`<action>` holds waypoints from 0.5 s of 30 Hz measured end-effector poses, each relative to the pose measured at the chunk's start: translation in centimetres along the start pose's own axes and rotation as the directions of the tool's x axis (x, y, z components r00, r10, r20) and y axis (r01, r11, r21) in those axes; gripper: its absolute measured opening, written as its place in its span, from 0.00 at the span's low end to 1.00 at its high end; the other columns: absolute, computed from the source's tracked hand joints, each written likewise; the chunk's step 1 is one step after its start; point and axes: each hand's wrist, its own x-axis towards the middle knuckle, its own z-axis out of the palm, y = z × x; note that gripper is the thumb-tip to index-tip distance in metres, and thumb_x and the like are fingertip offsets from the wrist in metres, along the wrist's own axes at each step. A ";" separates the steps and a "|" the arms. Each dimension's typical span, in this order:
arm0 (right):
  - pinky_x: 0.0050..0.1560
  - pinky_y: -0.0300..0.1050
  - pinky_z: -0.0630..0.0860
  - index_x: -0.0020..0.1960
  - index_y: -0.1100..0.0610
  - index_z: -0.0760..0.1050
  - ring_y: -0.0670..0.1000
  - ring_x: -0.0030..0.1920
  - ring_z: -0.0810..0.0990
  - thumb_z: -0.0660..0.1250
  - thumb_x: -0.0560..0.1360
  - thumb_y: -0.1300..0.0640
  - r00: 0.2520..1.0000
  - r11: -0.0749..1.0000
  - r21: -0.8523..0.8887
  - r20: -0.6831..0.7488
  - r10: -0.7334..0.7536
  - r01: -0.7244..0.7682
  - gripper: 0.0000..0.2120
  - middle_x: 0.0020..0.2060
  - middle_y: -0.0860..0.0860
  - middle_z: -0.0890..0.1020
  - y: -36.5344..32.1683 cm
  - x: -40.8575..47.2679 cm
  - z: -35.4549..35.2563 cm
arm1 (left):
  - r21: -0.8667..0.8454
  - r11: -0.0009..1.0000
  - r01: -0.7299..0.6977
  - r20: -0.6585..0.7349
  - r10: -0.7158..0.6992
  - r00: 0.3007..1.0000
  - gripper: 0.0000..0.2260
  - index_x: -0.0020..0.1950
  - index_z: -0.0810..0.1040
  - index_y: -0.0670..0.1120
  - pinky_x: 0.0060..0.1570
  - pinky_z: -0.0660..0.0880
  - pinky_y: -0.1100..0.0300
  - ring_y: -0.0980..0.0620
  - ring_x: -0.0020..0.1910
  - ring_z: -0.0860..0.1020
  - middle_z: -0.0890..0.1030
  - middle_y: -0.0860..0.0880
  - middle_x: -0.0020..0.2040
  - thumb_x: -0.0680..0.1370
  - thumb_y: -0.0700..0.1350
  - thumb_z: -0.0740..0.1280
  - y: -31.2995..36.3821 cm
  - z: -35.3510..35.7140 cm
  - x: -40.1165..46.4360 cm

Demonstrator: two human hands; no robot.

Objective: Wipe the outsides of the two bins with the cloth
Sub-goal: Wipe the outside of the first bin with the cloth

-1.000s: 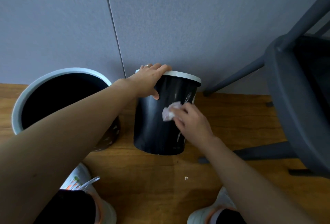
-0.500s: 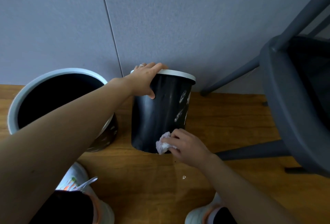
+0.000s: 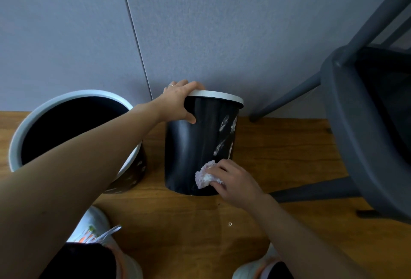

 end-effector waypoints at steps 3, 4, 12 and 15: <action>0.47 0.40 0.78 0.58 0.54 0.78 0.47 0.52 0.75 0.70 0.74 0.57 1.000 1.000 -0.007 0.022 -0.013 0.013 0.13 0.50 0.49 0.77 -0.3 0.1 0.2 | 0.141 0.989 -0.048 -0.049 0.056 0.997 0.27 0.60 0.69 0.47 0.61 0.65 0.46 0.43 0.58 0.69 0.73 0.48 0.56 0.65 0.49 0.76 1.0 0.3 0.9; 0.47 0.40 0.78 0.57 0.54 0.78 0.47 0.51 0.75 0.70 0.74 0.57 0.999 1.000 -0.009 0.025 -0.019 0.019 0.12 0.49 0.49 0.77 -0.4 0.1 0.3 | 0.159 0.985 -0.063 -0.053 0.073 0.996 0.27 0.59 0.68 0.47 0.60 0.65 0.46 0.43 0.57 0.71 0.75 0.48 0.55 0.65 0.51 0.75 1.4 0.5 1.1; 0.45 0.40 0.78 0.56 0.55 0.78 0.48 0.50 0.75 0.70 0.74 0.56 0.998 0.999 -0.019 0.042 -0.039 0.040 0.11 0.49 0.50 0.77 -0.5 -0.4 0.3 | 0.088 0.995 -0.040 0.033 0.037 0.999 0.36 0.69 0.63 0.63 0.62 0.60 0.44 0.45 0.63 0.67 0.73 0.53 0.62 0.66 0.49 0.77 1.2 0.7 1.1; 0.45 0.41 0.79 0.58 0.54 0.77 0.47 0.51 0.75 0.68 0.75 0.55 0.997 0.998 -0.046 0.069 -0.034 0.037 0.12 0.51 0.50 0.77 -0.3 -0.5 0.2 | 0.011 1.000 -0.008 0.014 0.008 1.000 0.36 0.69 0.64 0.63 0.63 0.60 0.45 0.45 0.62 0.66 0.73 0.53 0.62 0.67 0.47 0.77 0.2 0.5 0.7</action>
